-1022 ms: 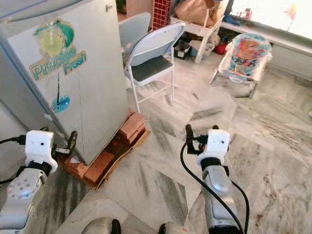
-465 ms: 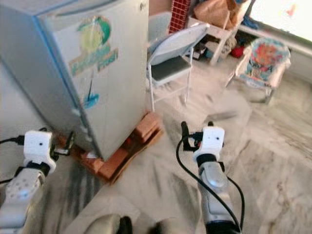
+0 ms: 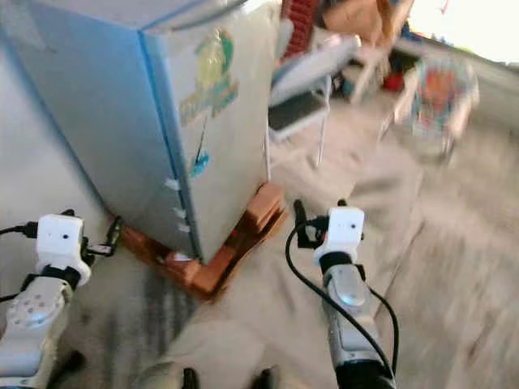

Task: Restocking fridge

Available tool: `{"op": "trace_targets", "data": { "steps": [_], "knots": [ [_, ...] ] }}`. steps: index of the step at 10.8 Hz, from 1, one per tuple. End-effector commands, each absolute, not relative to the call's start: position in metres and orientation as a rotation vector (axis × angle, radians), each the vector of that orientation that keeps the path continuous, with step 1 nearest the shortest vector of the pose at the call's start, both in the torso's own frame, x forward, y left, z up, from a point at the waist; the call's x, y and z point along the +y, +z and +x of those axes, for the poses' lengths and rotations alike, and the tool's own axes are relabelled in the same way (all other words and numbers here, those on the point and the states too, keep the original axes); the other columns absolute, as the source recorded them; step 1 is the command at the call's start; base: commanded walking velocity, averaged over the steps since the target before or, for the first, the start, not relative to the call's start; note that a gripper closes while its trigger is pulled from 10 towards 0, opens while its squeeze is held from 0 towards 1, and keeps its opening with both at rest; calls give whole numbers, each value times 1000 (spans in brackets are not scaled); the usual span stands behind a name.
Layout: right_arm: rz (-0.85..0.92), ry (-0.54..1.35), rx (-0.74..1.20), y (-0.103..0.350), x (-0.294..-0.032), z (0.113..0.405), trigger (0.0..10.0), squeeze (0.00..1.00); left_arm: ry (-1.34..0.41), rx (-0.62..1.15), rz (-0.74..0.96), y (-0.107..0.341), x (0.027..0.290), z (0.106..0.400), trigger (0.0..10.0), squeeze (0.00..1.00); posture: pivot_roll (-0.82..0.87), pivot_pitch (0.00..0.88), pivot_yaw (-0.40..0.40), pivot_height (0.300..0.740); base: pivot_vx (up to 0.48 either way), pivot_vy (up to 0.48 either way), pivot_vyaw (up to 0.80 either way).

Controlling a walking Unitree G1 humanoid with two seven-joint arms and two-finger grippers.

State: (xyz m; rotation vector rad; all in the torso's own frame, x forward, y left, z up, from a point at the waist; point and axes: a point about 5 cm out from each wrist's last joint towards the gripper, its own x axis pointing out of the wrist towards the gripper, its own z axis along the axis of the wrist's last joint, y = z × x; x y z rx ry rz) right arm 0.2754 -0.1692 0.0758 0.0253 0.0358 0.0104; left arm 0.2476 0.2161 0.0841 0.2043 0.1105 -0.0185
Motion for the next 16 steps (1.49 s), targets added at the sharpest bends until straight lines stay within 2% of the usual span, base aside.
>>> {"op": "trace_targets", "data": {
  "steps": [1,6,11,13,16],
  "knots": [
    [16,-21,52,72,-178,273,10000,0,-68,97,213,86,206,250,10000,0,125,78,-47,740,0,0,-800],
    [-11,-42,42,75,-188,274,10000,0,-99,72,197,87,196,252,10000,0,110,77,-41,740,0,0,-800],
    [-18,-16,37,75,-181,277,10000,0,-120,69,174,87,190,248,10000,0,118,79,-45,740,0,98,-800],
    [-31,-15,47,73,-181,277,10000,0,-119,66,177,87,190,248,10000,0,119,80,-44,740,0,0,-484],
    [-33,-11,45,72,-179,278,10000,0,-123,62,176,89,188,250,10000,0,118,88,-42,740,0,0,0]
  ]
}}
